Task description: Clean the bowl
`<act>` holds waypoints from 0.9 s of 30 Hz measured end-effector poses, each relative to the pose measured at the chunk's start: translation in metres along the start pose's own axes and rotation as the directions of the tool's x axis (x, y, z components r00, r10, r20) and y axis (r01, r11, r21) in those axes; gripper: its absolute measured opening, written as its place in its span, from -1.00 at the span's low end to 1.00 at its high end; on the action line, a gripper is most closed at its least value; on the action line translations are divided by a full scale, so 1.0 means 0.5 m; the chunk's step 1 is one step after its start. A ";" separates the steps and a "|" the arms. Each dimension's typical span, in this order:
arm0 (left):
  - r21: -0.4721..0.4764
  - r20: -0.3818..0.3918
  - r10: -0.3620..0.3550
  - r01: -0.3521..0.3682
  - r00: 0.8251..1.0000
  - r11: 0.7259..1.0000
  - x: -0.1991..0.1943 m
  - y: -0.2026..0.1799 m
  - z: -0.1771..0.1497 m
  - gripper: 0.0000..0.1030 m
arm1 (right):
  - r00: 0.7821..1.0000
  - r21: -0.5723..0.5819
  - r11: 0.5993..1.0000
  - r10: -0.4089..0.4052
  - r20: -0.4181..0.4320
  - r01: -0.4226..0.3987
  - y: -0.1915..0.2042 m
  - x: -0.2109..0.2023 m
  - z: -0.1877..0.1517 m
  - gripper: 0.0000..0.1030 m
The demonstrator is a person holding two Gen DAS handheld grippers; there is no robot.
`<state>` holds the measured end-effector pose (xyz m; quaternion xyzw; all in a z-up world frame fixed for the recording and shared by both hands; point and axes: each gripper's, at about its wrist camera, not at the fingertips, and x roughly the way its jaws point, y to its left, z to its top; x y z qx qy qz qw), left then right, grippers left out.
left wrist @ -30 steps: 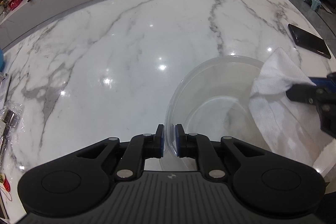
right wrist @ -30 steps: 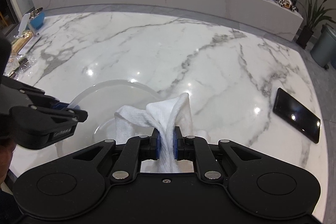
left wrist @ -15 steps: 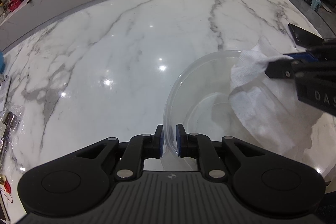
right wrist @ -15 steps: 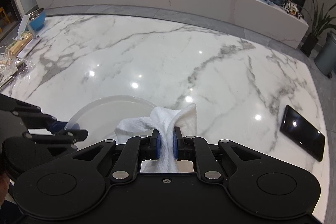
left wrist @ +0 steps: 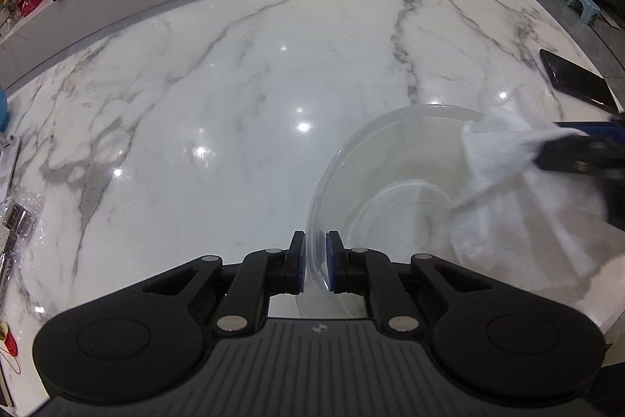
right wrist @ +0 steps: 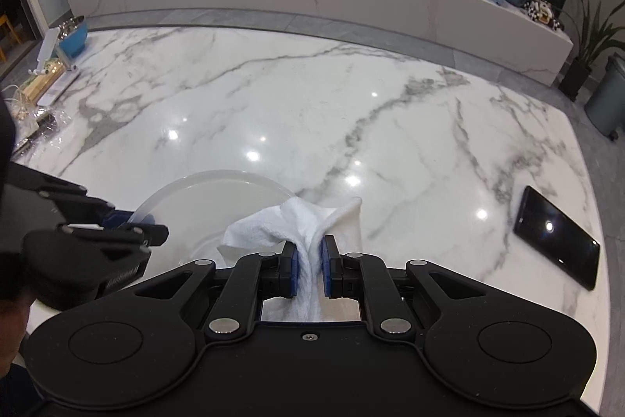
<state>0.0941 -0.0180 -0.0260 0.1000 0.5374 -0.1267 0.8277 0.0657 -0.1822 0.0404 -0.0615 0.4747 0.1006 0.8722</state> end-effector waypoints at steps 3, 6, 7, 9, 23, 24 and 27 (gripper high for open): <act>0.002 0.001 0.004 -0.004 1.000 1.000 0.000 -0.001 0.001 -0.81 | 1.000 -0.005 1.000 -0.010 0.004 0.010 -0.006 -0.019 -0.009 -0.80; -0.002 -0.001 0.000 0.000 1.000 1.000 0.001 0.001 0.001 -0.81 | 1.000 0.017 1.000 -0.013 0.008 0.012 -0.021 -0.037 -0.016 -0.80; -0.001 -0.001 0.000 0.000 1.000 1.000 0.001 0.000 0.001 -0.81 | 1.000 0.025 1.000 -0.013 0.009 0.013 -0.026 -0.043 -0.018 -0.80; -0.001 -0.003 0.001 -0.001 1.000 1.000 0.002 0.000 0.002 -0.81 | 1.000 0.038 0.999 -0.030 0.009 0.030 -0.039 -0.051 -0.027 -0.80; 0.003 -0.004 0.009 -0.009 1.000 1.000 0.003 -0.002 0.001 -0.80 | 0.982 0.094 0.982 -0.155 -0.109 0.165 -0.142 -0.042 -0.126 -0.80; 0.003 -0.005 0.010 -0.010 1.000 1.000 0.003 -0.003 0.001 -0.80 | 0.981 0.099 0.981 -0.158 -0.110 0.169 -0.146 -0.040 -0.132 -0.80; 0.008 -0.007 0.015 -0.015 1.000 1.000 0.005 -0.006 0.001 -0.79 | 0.988 0.104 0.988 -0.100 -0.122 0.113 -0.136 -0.028 -0.143 -0.80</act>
